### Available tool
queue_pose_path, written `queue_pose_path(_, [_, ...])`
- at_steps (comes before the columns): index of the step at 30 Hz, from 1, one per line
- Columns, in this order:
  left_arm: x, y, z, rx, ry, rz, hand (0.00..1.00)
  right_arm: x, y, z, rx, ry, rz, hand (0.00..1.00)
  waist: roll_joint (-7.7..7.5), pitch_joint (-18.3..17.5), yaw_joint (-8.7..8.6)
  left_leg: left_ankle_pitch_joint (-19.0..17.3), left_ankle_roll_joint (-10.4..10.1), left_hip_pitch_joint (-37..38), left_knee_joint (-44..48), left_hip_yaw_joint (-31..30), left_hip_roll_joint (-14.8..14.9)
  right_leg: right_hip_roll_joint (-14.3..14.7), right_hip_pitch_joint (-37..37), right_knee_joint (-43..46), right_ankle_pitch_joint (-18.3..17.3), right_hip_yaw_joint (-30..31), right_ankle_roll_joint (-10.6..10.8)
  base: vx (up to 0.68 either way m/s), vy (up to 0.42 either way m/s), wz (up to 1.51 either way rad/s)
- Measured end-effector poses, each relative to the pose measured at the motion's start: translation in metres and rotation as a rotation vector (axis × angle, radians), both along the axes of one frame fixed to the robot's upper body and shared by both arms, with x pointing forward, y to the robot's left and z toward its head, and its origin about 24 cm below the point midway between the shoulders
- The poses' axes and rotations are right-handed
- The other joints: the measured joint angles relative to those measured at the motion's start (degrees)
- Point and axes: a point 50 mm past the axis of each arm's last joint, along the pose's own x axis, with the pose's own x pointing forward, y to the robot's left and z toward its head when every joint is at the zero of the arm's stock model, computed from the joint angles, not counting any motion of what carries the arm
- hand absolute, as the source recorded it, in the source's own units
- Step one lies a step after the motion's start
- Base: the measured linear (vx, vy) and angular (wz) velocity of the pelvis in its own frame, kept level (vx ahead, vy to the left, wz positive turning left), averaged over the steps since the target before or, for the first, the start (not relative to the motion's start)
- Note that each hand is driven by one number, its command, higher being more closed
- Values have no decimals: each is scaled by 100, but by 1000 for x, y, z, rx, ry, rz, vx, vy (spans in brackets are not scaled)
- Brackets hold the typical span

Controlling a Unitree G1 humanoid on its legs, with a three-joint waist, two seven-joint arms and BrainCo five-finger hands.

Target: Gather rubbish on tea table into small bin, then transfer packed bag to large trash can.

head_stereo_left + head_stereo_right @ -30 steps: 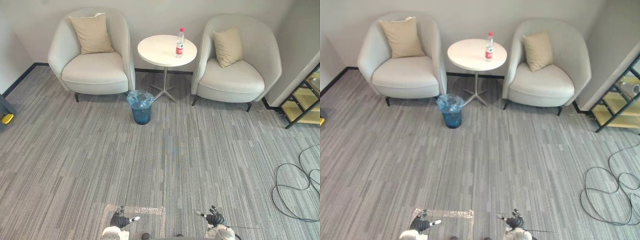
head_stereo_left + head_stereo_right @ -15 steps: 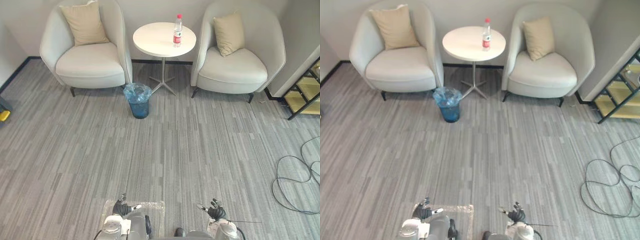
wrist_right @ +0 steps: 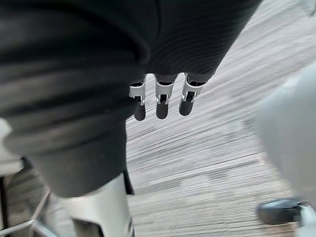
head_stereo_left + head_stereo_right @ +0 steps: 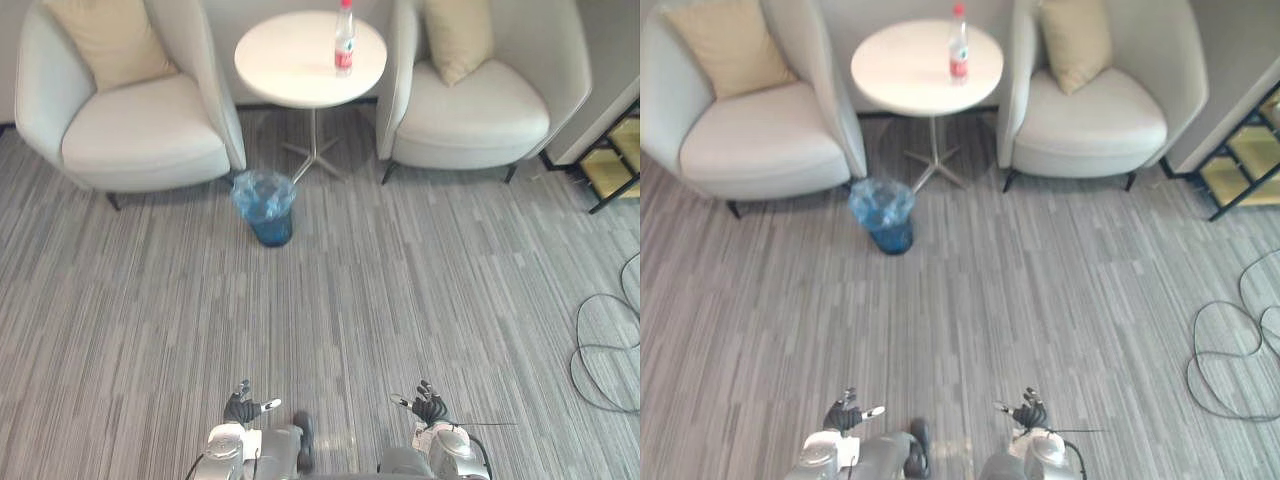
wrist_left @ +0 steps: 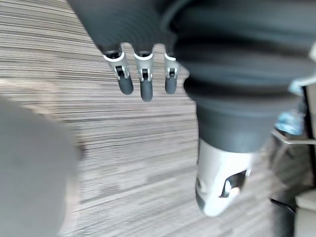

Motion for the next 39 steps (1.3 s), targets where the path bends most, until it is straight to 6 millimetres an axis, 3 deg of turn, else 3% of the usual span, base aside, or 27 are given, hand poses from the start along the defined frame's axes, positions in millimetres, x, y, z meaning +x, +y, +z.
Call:
queue_pose_path(2, [1,-3,-1,-7,3,-3,0,0,-1,0,-1,-2,-2,0,41,26,-72,0,0,305,-69,-125,140,-25,-253,-389,-280,-548,-168,417,-119,33])
queue_pose_path(4, [3,-4,0,-9,1,-3,0,2,-3,2,-8,-14,-1,0,99,61,-116,-14,-24,468,29,-292,361,137,-496,-1527,-272,-911,-235,374,-186,30])
queue_pose_path(5, [2,-4,0,-8,1,-2,0,1,-3,2,-8,-16,0,0,50,49,-120,-97,-169,559,82,-331,426,312,-543,-2506,126,-954,-305,397,-224,28])
queue_pose_path(6, [0,-2,-1,-4,5,-1,0,-3,-1,1,-5,-12,1,0,-86,-3,-122,-233,-377,598,160,-362,346,362,-491,-3407,897,-888,-478,503,-302,22])
queue_pose_path(7, [-2,-1,-4,-4,26,2,0,-4,-1,1,-4,-8,2,0,-185,40,-105,-490,-620,744,250,-492,360,387,-462,-3616,1122,-833,-762,481,-270,-9])
queue_pose_path(8, [-3,-8,-5,-23,32,2,0,2,-5,3,-16,-17,5,0,40,65,-47,-555,-655,707,317,-597,581,584,-472,-3541,1079,-815,-819,369,-223,-18])
queue_pose_path(11, [4,-19,-4,-50,20,-8,0,0,-13,3,-36,-13,-7,0,223,45,-161,-509,-659,529,586,-915,764,803,-403,-3632,672,-992,-792,290,-197,12])
queue_pose_path(12, [5,-19,-4,-53,20,-8,0,-2,-14,3,-35,-6,-8,0,239,62,-158,-519,-678,267,1254,-1025,855,894,-199,-3812,618,-1038,-791,349,-214,47])
queue_pose_path(13, [4,-21,-4,-58,23,-4,0,-8,-16,0,-40,11,-10,0,332,136,-128,-205,-1005,-337,2980,-1124,1128,1144,451,-4339,600,-1189,-776,290,-177,37])
queue_pose_path(15, [5,-20,-3,-59,10,-2,0,-9,-15,0,-39,12,-7,0,389,180,-46,-278,-1072,-810,4024,-1040,1323,1302,898,-4695,591,-1242,-825,192,-71,19])
queue_pose_path(17, [11,-20,1,-60,-18,-2,0,-10,-14,-2,-39,22,-12,0,321,226,13,-519,-889,-1379,4258,-694,1368,1349,1334,-5041,600,-1254,-805,268,-47,2])
queue_pose_path(19, [14,-22,3,-64,-34,-4,0,-7,-15,0,-34,12,-24,0,343,220,38,-535,-782,-1782,3106,-385,1139,1272,1539,-5190,625,-1260,-694,268,54,-10])
queue_pose_path(21, [14,-23,3,-65,-33,-4,0,-5,-15,0,-36,8,-24,0,391,189,92,-210,-693,-1829,1766,-336,911,1219,1575,-5186,528,-1183,-556,213,109,-20])
queue_pose_path(22, [15,-22,4,-62,-42,-4,0,-6,-15,-1,-36,15,-26,0,371,197,201,294,-597,-1778,1377,-342,782,1166,1646,-5163,466,-1021,-465,408,130,-31])
queue_pose_path(23, [15,-15,5,-45,-44,4,0,-7,-5,-2,-14,16,-25,0,185,107,291,405,-551,-1507,932,-163,584,1053,1676,-5260,479,-793,-380,438,120,-23])
queue_pose_path(26, [16,-6,5,-24,-45,7,0,-2,2,-1,2,4,-17,0,20,118,310,271,-364,-1548,1258,-39,493,971,1901,-5680,674,-448,-289,330,113,-15])
queue_pose_path(28, [10,-2,3,-26,-31,38,0,0,0,0,-4,-6,-12,0,45,58,339,-6,-310,-1390,1403,56,468,901,1958,-5583,638,-177,-221,279,163,-50])
queue_pose_path(29, [5,-2,1,-31,-19,50,0,0,0,0,-9,-4,-1,0,145,-23,432,-342,-368,-1209,1275,84,487,898,1849,-5234,464,40,-113,304,166,-91])
queue_pose_path(31, [3,-4,0,-41,-7,66,0,4,0,2,-12,-8,18,0,129,-46,473,-535,-350,-853,986,237,373,660,1283,-3851,-20,279,151,229,109,-72])
queue_pose_path(33, [-2,-7,-2,-37,9,27,0,-7,0,-3,-9,22,27,0,115,-84,311,-562,-286,-376,699,197,205,314,479,-1750,75,309,335,253,101,11])
queue_pose_path(34, [-4,-6,-3,-29,19,12,0,-8,2,-3,-1,19,22,0,44,-111,228,-596,-242,-175,634,189,143,130,250,-1043,-35,260,269,329,50,42])
queue_pose_path(36, [-5,-6,-4,-23,28,-1,0,-5,1,-2,-1,15,24,0,72,-122,199,-599,-236,154,472,10,151,29,47,-700,-274,-58,74,323,-13,43])
queue_pose_path(38, [-2,-8,-3,-25,19,-7,0,-7,2,-3,3,18,29,0,135,-115,172,-598,-238,383,346,-264,394,184,-254,-1059,-479,-450,-173,361,-105,52])
queue_pose_path(39, [-2,-8,-3,-25,21,-6,0,-5,3,-2,3,14,36,0,164,-102,172,-597,-239,433,346,-324,495,300,-410,-1309,-490,-433,-195,421,-207,45])
